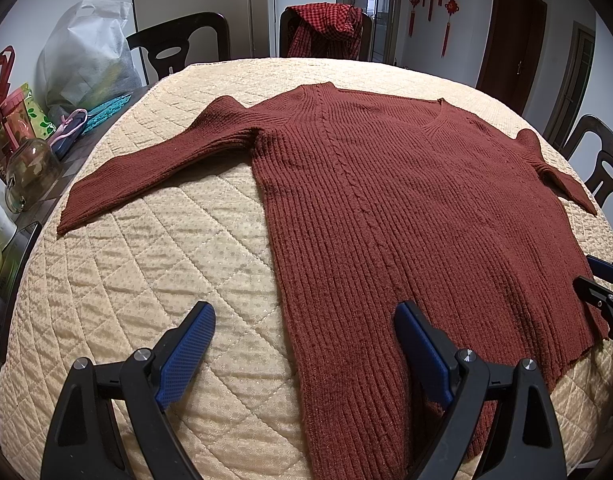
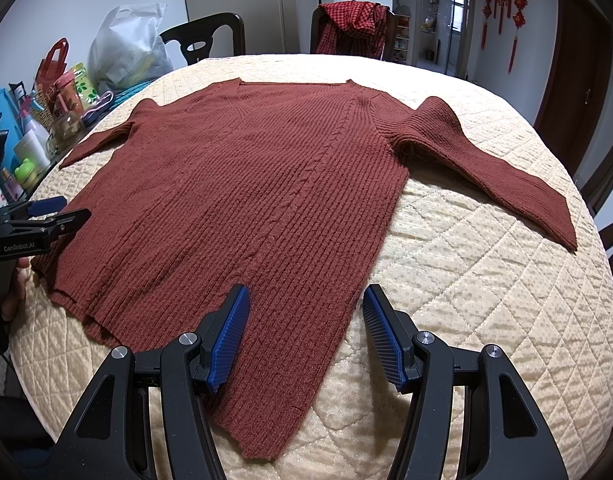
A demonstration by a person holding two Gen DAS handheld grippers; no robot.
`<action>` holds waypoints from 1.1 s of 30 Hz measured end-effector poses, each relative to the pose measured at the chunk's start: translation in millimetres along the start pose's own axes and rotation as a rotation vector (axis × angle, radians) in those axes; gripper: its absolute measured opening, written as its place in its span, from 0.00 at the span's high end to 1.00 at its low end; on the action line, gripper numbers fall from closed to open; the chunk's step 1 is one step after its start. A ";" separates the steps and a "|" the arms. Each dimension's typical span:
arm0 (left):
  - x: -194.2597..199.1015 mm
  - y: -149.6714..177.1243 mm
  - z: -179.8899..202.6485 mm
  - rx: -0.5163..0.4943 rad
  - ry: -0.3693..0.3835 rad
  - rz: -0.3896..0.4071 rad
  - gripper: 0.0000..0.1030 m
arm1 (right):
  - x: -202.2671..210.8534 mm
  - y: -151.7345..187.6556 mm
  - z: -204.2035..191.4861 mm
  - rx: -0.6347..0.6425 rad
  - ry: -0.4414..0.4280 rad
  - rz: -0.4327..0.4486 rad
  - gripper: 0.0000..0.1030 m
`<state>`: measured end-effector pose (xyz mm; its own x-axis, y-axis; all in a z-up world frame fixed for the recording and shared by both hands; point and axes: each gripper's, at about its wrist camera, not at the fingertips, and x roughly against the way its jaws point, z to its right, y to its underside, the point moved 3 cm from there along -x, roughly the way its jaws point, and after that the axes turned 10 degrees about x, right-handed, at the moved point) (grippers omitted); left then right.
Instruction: Fold small clothes
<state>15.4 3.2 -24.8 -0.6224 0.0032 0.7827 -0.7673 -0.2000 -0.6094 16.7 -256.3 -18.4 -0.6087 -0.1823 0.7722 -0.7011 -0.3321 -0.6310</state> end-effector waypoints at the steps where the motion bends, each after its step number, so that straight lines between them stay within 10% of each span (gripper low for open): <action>1: 0.0 0.1 0.0 0.000 0.000 0.000 0.10 | 0.1 0.0 0.1 0.000 0.000 0.000 0.42; 33: 0.9 -0.1 -1.4 -0.002 -0.002 0.000 0.10 | 0.0 0.1 0.2 -0.003 -0.003 -0.003 0.42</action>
<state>14.8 4.6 -24.2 -0.6220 0.0016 0.7830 -0.7677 -0.1983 -0.6094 16.7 -256.6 -18.4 -0.6058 -0.1840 0.7741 -0.7037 -0.3301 -0.6292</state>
